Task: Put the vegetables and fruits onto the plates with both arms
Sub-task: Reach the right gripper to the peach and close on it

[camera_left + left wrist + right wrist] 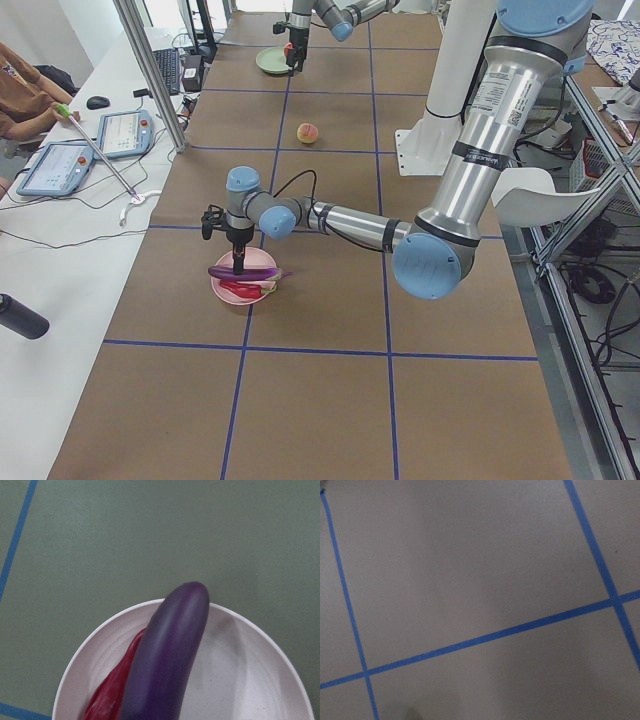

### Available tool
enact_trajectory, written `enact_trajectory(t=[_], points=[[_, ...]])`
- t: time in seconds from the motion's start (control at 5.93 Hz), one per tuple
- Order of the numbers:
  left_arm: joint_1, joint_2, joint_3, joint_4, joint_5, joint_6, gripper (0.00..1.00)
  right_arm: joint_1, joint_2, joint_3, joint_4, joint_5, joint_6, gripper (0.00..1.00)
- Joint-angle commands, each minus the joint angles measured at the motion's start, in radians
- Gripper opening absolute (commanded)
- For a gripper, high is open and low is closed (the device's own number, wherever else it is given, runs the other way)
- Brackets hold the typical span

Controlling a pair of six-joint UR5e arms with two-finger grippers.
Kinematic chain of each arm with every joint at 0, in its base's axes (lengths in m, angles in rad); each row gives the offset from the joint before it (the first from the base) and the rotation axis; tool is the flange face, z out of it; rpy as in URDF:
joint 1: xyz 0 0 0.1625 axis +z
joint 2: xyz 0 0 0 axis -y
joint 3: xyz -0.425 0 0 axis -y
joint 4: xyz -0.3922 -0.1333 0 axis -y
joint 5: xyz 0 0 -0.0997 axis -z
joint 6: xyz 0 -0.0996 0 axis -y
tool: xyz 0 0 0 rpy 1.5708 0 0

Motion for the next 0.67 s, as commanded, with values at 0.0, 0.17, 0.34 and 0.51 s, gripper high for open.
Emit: enact_trajectory(t=[0.0, 0.17, 0.34, 0.51], points=[[-0.024, -0.015, -0.013, -0.001, -0.061, -0.009, 1.0, -0.182, 0.054, 0.002, -0.003, -0.219, 0.177, 1.0], [-0.026, -0.017, -0.047, 0.002, -0.072, -0.038, 1.0, -0.242, 0.094, -0.018, -0.005, -0.263, 0.278, 1.0], [-0.026, -0.018, -0.061, 0.002, -0.108, -0.065, 1.0, -0.277, 0.119, -0.035, -0.006, -0.315, 0.346, 1.0], [-0.026, -0.018, -0.063, 0.003, -0.109, -0.073, 1.0, -0.302, 0.136, -0.061, -0.005, -0.366, 0.392, 1.0]])
